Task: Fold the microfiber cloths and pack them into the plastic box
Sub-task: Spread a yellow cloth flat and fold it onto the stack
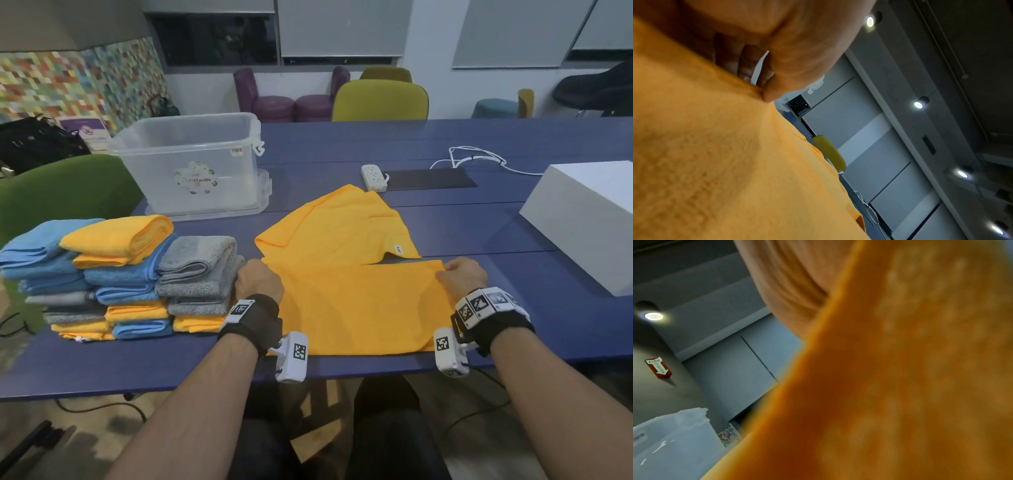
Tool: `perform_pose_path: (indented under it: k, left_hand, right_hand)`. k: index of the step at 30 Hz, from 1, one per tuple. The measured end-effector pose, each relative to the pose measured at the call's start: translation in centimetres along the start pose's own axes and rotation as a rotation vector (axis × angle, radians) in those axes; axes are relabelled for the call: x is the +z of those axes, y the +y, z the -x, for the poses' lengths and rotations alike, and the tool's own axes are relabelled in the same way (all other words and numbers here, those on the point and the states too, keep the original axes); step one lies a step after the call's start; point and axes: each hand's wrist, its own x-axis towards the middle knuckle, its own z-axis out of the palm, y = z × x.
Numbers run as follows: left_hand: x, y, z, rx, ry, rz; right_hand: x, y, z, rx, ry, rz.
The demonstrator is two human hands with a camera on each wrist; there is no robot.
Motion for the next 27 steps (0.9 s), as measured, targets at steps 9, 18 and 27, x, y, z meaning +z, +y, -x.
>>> perform_pose_path:
  k: [9,18,27]
  left_hand:
    - [0.2,-0.5,-0.1,0.067,-0.048,0.025]
    - [-1.0,-4.2,3.5,0.202,-0.193,-0.068]
    - [-3.0,-8.3,7.6,0.408,-0.198,-0.003]
  right_hand:
    - [-0.4,1.9,-0.2,-0.095,-0.075,-0.015]
    - [-1.5,5.2,2.9,-0.144,-0.147,0.105]
    - [-1.8,9.0,8.1,-0.58,-0.135,0.002]
